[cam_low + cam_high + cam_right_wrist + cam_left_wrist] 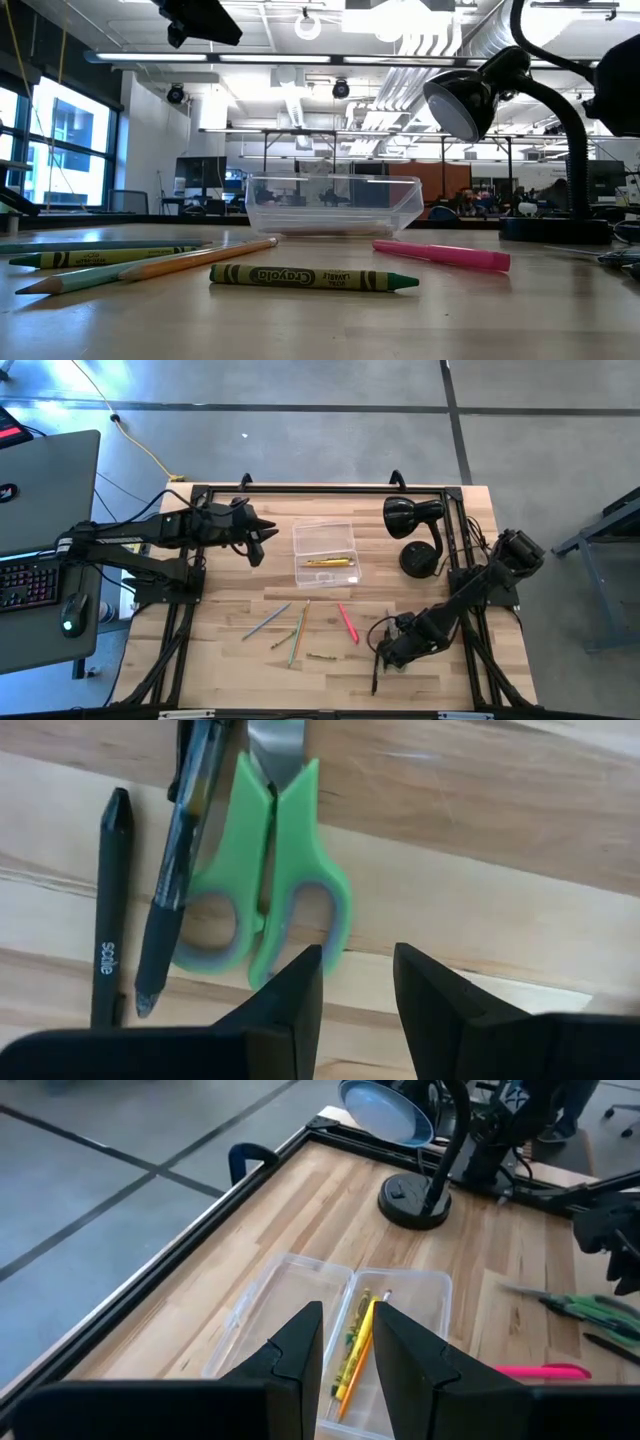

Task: Pick & place school supplies into a supply box
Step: Put the green scissors into the transparent supply box

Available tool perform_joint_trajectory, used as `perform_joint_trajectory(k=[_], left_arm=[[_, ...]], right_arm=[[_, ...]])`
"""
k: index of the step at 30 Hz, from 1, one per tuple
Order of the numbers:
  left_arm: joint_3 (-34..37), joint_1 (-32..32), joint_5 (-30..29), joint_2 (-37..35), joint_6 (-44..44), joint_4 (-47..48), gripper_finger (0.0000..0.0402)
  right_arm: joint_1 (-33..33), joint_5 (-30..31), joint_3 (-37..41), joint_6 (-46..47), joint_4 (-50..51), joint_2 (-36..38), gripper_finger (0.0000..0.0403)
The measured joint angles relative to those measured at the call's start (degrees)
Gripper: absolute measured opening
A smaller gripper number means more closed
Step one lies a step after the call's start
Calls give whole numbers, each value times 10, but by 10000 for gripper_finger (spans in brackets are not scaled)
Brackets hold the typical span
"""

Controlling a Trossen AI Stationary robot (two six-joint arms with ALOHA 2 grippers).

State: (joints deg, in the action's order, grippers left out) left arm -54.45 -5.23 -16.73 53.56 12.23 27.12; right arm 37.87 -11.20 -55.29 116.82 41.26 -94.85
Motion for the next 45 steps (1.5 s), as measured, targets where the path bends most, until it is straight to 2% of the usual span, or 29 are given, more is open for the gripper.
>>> perform_joint_trajectory(k=[9,17,21,27,34,41,43,45], left_arm=[[0,0,-23,0,-4,1,122],[0,0,-24,0,-4,1,122],[0,0,-24,0,-4,1,122],[0,0,-25,0,-4,1,122],[0,0,-25,0,-4,1,122],[0,0,-25,0,-4,0,122],[0,0,-25,0,-4,0,122],[0,0,-25,0,-4,0,122]], right_arm=[[0,-31,0,4,-35,-39,103],[0,-24,-4,-8,-43,-73,101],[0,8,-3,-21,-25,-76,78],[2,33,-4,-55,6,-77,10],[8,40,-19,-67,44,-78,10],[18,96,-105,-79,216,-81,8],[19,108,-137,-105,286,-81,4],[16,148,-172,-145,350,-81,4]])
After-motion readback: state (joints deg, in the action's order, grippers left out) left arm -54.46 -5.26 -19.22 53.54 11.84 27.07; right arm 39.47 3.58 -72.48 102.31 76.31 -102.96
